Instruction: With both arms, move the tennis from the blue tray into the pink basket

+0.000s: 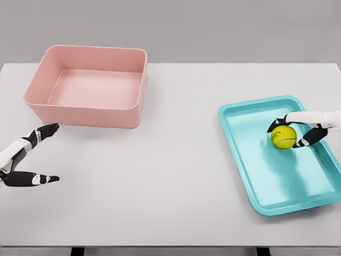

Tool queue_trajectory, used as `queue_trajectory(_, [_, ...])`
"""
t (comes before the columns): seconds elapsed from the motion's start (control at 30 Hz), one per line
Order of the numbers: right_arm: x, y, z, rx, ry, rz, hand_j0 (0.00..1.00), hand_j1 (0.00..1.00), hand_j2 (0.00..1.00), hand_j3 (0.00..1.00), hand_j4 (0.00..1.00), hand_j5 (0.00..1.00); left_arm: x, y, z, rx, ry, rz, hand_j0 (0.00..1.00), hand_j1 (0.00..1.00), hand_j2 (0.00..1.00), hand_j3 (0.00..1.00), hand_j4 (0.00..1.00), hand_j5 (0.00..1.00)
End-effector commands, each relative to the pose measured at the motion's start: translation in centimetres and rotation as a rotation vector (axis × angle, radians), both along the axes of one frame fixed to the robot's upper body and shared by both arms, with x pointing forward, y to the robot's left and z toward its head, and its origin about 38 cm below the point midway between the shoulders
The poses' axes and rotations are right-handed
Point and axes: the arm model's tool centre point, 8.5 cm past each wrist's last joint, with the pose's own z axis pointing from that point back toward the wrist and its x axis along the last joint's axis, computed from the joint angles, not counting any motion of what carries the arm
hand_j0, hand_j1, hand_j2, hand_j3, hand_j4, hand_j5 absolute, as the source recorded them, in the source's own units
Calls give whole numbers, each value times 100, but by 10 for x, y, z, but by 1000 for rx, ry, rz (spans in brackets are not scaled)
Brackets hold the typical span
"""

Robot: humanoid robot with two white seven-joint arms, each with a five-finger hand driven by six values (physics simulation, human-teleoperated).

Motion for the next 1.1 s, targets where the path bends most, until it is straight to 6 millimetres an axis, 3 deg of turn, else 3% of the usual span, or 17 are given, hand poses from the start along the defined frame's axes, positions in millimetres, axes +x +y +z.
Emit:
queue_trajectory(0.0, [1,4,-1,3,-1,7,59,59,59,59,59,59,2,0,3,-9,-11,4,100,100,100,100,100,100])
queue_trajectory(0.27, [2,7,6,15,-20,27,39,39,39,39,39,39,4,-5,2,-33,-32,11,100,100,100,100,100,100])
queue_trajectory(0.47, [7,24,46,112,-156,154,38,38,38,38,38,38,3,-5,0,-26,-28,9,100,100,100,100,100,100])
queue_trajectory(0.57, [0,65,62,166,-201,277,38,38,38,38,38,38,3,-8,-2,-44,-31,12,100,100,100,100,100,100])
queue_trajectory(0.87, [12,210,33,298,-179,474,38,38,38,38,38,38,2,-9,-3,-43,-30,10,100,100,100,100,100,100])
queue_trajectory(1.07, [-15,288,18,339,-158,653,39,39,39,39,39,39,2,-9,-3,-41,-33,8,100,100,100,100,100,100])
